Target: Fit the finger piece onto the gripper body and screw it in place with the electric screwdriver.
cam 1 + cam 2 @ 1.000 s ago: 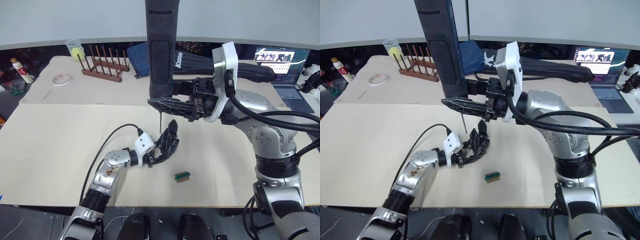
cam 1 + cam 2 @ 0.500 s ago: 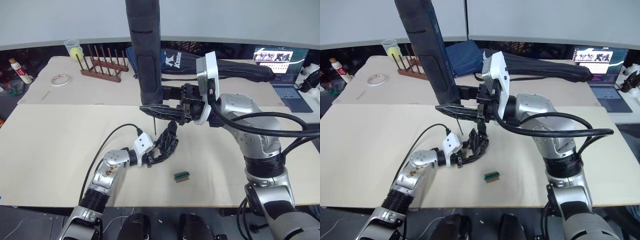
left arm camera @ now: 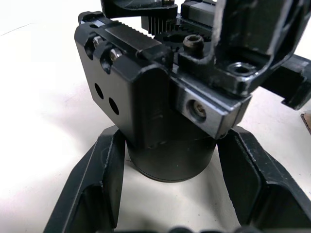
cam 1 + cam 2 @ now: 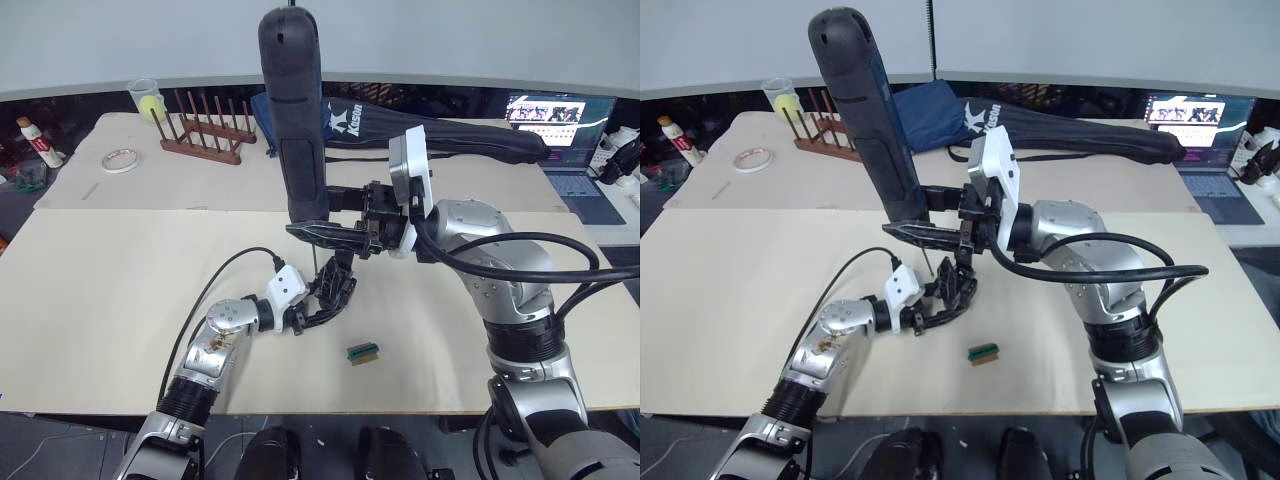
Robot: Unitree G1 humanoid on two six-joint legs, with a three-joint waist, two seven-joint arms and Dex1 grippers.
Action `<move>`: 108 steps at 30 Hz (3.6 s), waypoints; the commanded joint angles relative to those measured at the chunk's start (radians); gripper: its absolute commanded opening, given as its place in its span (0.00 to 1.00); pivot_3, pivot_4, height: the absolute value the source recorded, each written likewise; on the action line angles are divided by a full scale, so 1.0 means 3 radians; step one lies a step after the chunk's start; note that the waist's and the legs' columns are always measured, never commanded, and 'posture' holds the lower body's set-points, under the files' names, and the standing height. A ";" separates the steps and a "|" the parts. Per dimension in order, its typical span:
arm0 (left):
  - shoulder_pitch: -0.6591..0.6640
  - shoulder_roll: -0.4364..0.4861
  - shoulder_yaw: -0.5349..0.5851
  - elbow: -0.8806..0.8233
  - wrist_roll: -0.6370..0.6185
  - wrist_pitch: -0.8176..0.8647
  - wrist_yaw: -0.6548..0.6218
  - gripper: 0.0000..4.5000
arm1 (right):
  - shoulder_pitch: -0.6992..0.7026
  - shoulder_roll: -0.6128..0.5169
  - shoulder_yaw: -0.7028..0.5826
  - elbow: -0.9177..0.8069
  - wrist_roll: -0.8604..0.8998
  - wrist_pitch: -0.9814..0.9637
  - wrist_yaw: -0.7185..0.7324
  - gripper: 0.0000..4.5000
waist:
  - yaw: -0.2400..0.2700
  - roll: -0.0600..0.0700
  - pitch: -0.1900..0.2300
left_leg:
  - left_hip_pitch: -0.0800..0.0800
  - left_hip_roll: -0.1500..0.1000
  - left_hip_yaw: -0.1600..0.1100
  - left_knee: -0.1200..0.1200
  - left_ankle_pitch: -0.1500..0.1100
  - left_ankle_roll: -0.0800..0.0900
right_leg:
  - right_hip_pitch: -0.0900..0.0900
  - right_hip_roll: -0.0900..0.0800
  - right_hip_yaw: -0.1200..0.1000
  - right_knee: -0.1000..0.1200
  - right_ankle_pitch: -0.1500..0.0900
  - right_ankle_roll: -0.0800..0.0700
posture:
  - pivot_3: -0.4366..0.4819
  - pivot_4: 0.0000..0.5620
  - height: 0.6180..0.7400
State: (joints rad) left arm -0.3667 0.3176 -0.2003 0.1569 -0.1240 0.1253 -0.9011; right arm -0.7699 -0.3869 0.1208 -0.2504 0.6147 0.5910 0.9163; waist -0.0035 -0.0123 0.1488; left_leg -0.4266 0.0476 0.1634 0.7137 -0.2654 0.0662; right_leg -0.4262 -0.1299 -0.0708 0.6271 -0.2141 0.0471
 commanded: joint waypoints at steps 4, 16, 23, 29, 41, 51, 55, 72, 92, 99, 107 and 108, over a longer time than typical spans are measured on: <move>0.0004 0.0013 0.0012 -0.0213 -0.0096 0.0044 -0.0026 0.51 | 0.0021 0.0045 -0.0006 -0.0146 -0.0038 -0.0145 0.0012 0.42 | -0.0005 0.0000 0.0000 | 0.0000 0.0000 0.0000 -0.0001 0.0000 0.0000 | 0.0000 0.0000 0.0000 0.0000 0.0000 0.0000 | 0.48 0.27 1.00; -0.0003 0.0015 0.0005 -0.0201 -0.0093 0.0038 -0.0027 0.51 | 0.0102 0.0075 0.0046 -0.0120 -0.0141 -0.0242 0.0061 0.42 | -0.0017 0.0000 0.0000 | 0.0000 0.0000 0.0000 -0.0002 0.0000 -0.0001 | 0.0000 0.0000 0.0000 -0.0001 0.0000 0.0000 | 0.48 0.27 1.00; 0.0015 0.0017 0.0003 -0.0216 -0.0088 0.0035 -0.0020 0.51 | 0.0172 0.0078 0.0083 -0.0121 -0.0184 -0.0293 0.0118 0.42 | -0.0017 0.0000 0.0000 | 0.0000 0.0000 0.0000 -0.0002 0.0000 -0.0001 | 0.0000 0.0000 0.0000 -0.0001 0.0000 0.0000 | 0.48 0.27 1.00; 0.0015 0.0030 0.0018 -0.0219 -0.0090 0.0037 -0.0014 0.51 | 0.0203 0.0071 0.0097 -0.0111 -0.0221 -0.0342 0.0151 0.42 | -0.0020 0.0000 0.0000 | 0.0000 0.0000 0.0000 -0.0002 0.0000 -0.0001 | 0.0000 0.0000 0.0000 -0.0001 0.0000 0.0000 | 0.48 0.27 1.00; 0.0005 0.0050 0.0027 -0.0195 -0.0093 0.0027 -0.0030 0.51 | 0.0110 0.0096 0.0045 -0.0134 -0.0175 -0.0310 0.0147 0.42 | -0.0026 0.0000 0.0000 | 0.0000 0.0000 0.0000 -0.0002 0.0000 -0.0001 | -0.0001 0.0000 0.0000 -0.0001 0.0000 0.0000 | 0.48 0.27 1.00; 0.0003 0.0053 0.0020 -0.0182 -0.0099 0.0018 -0.0045 0.51 | 0.0111 0.0067 0.0052 -0.0101 -0.0216 -0.0377 0.0198 0.42 | -0.0028 0.0000 0.0000 | 0.0000 0.0000 0.0000 -0.0003 0.0000 -0.0001 | -0.0002 0.0000 0.0000 -0.0001 0.0000 0.0000 | 0.48 0.27 1.00; 0.0003 0.0053 0.0019 -0.0187 -0.0100 0.0021 -0.0044 0.51 | 0.0145 0.0060 0.0075 -0.0072 -0.0261 -0.0432 0.0232 0.42 | -0.0028 0.0000 0.0000 | 0.0000 0.0000 0.0000 -0.0003 0.0000 -0.0001 | -0.0002 0.0000 0.0000 -0.0001 0.0000 0.0000 | 0.48 0.27 1.00; 0.0000 0.0072 0.0022 -0.0212 -0.0124 0.0044 -0.0038 0.51 | 0.0104 0.0103 0.0108 -0.0002 -0.0300 -0.0463 0.0250 0.42 | -0.0029 0.0001 0.0001 | 0.0000 0.0000 0.0000 -0.0003 0.0000 -0.0001 | -0.0003 0.0000 0.0000 -0.0001 0.0000 0.0000 | 0.48 0.27 1.00; -0.0012 0.0058 0.0021 -0.0232 -0.0127 0.0063 -0.0017 0.51 | 0.0184 0.0135 0.0170 0.0011 -0.0340 -0.0480 0.0237 0.42 | -0.0029 0.0001 0.0001 | 0.0000 0.0001 0.0000 -0.0003 0.0000 -0.0002 | -0.0003 0.0000 0.0000 -0.0001 0.0000 0.0000 | 0.48 0.27 1.00; -0.0002 0.0062 0.0019 -0.0245 -0.0125 0.0062 -0.0016 0.51 | 0.0312 0.0137 0.0168 0.0023 -0.0407 -0.0525 0.0264 0.42 | -0.0028 0.0001 0.0001 | 0.0000 0.0000 0.0001 -0.0003 0.0001 -0.0002 | -0.0002 0.0000 0.0000 -0.0001 0.0000 0.0000 | 0.48 0.27 1.00; -0.0007 0.0056 0.0009 -0.0224 -0.0114 0.0032 -0.0013 0.51 | 0.0539 0.0065 0.0184 0.0089 -0.0494 -0.0672 0.0256 0.42 | -0.0027 0.0001 0.0001 | 0.0002 0.0000 0.0000 -0.0003 0.0001 -0.0002 | 0.0000 0.0000 0.0000 -0.0001 0.0000 0.0000 | 0.48 0.27 1.00; -0.0008 0.0055 0.0009 -0.0221 -0.0113 0.0029 -0.0012 0.51 | 0.0554 0.0057 0.0190 0.0098 -0.0503 -0.0691 0.0261 0.42 | -0.0027 0.0001 0.0001 | 0.0002 0.0000 0.0000 -0.0003 0.0001 -0.0002 | 0.0001 0.0000 0.0000 -0.0001 0.0000 0.0000 | 0.48 0.27 1.00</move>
State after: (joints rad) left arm -0.3619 0.3390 -0.2017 0.1354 -0.1392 0.1506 -0.9032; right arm -0.6218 -0.3501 0.1815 -0.2259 0.4828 0.3923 0.9922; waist -0.0114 -0.0120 0.1490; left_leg -0.4258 0.0477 0.1634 0.7127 -0.2652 0.0656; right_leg -0.4256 -0.1299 -0.0708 0.6267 -0.2143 0.0470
